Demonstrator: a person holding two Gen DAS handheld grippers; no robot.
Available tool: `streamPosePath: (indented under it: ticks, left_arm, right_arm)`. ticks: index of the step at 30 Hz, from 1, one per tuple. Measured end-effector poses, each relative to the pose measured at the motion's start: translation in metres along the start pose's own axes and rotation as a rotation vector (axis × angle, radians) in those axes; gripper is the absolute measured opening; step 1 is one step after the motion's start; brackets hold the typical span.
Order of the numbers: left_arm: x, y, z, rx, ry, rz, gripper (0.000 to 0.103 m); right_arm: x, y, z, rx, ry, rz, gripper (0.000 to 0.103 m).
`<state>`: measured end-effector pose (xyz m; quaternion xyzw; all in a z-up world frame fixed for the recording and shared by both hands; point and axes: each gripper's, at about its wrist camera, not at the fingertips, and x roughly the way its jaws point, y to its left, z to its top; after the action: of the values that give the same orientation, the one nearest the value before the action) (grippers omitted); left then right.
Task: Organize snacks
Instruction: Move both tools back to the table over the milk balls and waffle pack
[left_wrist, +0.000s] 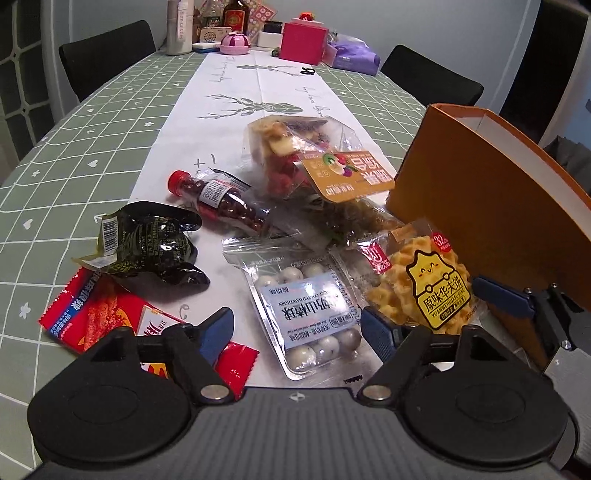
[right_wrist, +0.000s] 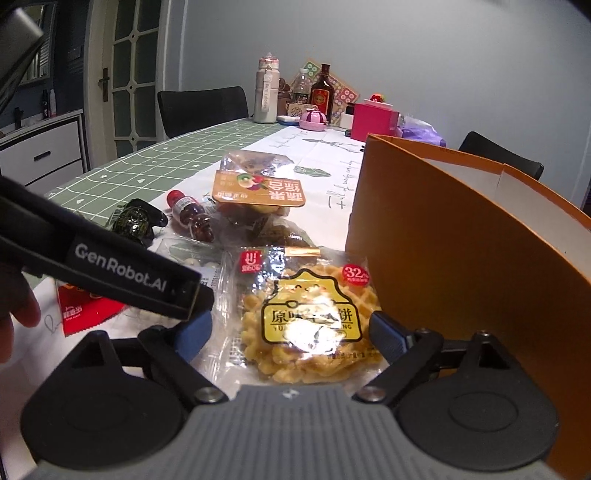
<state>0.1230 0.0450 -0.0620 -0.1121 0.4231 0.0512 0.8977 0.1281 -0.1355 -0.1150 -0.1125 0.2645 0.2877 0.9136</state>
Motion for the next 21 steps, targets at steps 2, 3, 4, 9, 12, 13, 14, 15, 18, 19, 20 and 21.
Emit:
streamPosePath:
  ticks: [2, 3, 4, 9, 12, 13, 14, 15, 18, 19, 20, 21]
  left_arm:
    - [0.001, -0.002, -0.001, 0.011, 0.0, -0.012, 0.094]
    - [0.001, -0.003, -0.002, 0.015, 0.004, -0.02, 0.094]
    - [0.002, -0.003, -0.002, 0.022, 0.018, -0.029, 0.094]
    - [-0.002, -0.004, -0.003, 0.047, 0.054, -0.033, 0.084]
    - [-0.008, -0.002, -0.004, 0.065, 0.081, -0.024, 0.076]
    - [-0.01, -0.002, -0.004, 0.078, 0.09, -0.014, 0.076]
    - [-0.012, -0.001, -0.004, 0.089, 0.1, -0.005, 0.075]
    - [-0.013, -0.001, -0.004, 0.099, 0.112, -0.001, 0.075]
    - [-0.018, -0.004, -0.007, 0.155, 0.156, -0.002, 0.076]
    - [-0.02, -0.005, -0.008, 0.177, 0.167, -0.002, 0.077]
    - [-0.021, -0.005, -0.009, 0.191, 0.175, -0.003, 0.077]
    - [-0.022, -0.004, -0.011, 0.196, 0.179, -0.003, 0.078]
  right_arm:
    - [0.0, -0.004, 0.0, 0.018, 0.018, -0.011, 0.089]
    - [-0.002, -0.004, -0.001, 0.019, 0.017, -0.015, 0.084]
    - [-0.005, -0.004, -0.002, 0.018, 0.014, -0.029, 0.079]
    - [-0.016, -0.002, -0.007, 0.016, 0.003, -0.026, 0.064]
    - [-0.025, 0.004, -0.007, -0.009, 0.002, -0.018, 0.056]
    - [-0.027, 0.006, -0.008, -0.013, 0.004, -0.008, 0.056]
    - [-0.03, 0.007, -0.01, -0.013, 0.006, 0.006, 0.055]
    - [-0.033, 0.009, -0.011, -0.019, 0.007, 0.015, 0.055]
    - [-0.042, 0.016, -0.015, -0.051, 0.018, 0.011, 0.055]
    - [-0.044, 0.016, -0.016, -0.05, 0.023, 0.012, 0.055]
    - [-0.047, 0.016, -0.017, -0.044, 0.029, 0.013, 0.055]
    - [-0.05, 0.015, -0.017, -0.039, 0.034, 0.01, 0.055]
